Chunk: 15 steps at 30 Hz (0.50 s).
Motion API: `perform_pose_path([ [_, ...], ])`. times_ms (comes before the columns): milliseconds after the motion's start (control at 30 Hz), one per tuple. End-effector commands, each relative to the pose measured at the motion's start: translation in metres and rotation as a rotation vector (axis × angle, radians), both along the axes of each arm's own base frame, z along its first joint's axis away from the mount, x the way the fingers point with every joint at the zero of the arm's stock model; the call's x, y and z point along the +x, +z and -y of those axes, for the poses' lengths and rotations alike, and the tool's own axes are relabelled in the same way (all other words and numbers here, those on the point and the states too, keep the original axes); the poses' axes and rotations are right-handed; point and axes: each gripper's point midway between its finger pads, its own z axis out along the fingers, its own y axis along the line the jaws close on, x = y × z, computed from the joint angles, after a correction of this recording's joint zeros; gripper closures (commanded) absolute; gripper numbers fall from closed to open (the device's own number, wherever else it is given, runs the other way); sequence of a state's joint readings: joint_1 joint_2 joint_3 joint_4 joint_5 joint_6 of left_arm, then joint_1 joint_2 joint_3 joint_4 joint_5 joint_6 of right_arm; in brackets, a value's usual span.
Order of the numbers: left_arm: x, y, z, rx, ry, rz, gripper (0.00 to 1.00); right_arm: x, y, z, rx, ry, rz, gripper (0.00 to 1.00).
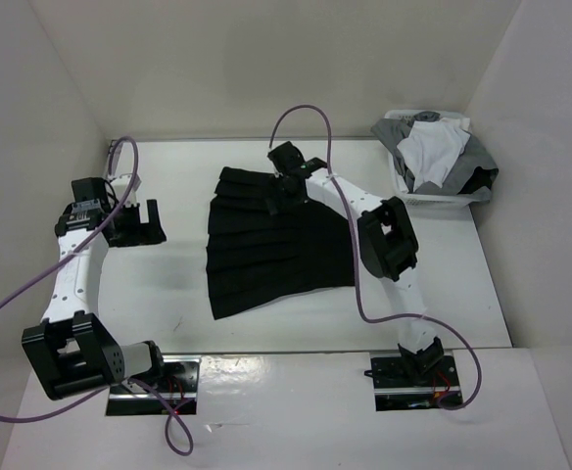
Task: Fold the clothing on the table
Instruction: Flatten the skirt out
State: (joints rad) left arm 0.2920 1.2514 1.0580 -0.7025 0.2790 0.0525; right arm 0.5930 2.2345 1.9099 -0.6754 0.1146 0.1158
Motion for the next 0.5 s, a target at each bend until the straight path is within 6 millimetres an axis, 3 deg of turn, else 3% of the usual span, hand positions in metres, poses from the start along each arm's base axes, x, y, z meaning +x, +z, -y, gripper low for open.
perform_pose_path([
  [0,0.004,0.008,0.001,-0.007,-0.021,0.055,0.00,0.018,0.011,-0.014,0.053,-0.043,0.026,0.01],
  [133,0.003,0.008,-0.001,-0.005,-0.024,0.066,0.00,0.032,0.011,-0.022,0.062,-0.047,0.052,0.01],
  [267,0.001,0.005,-0.001,-0.015,-0.021,0.060,0.00,0.043,-0.013,-0.006,0.030,-0.084,0.023,0.01],
  [433,0.002,0.000,0.000,-0.023,-0.033,0.045,0.00,0.028,-0.044,0.004,0.008,-0.080,-0.050,0.01],
  [467,0.002,0.001,0.001,-0.030,-0.038,0.047,0.00,0.026,-0.042,0.005,0.010,-0.080,-0.047,0.01],
])
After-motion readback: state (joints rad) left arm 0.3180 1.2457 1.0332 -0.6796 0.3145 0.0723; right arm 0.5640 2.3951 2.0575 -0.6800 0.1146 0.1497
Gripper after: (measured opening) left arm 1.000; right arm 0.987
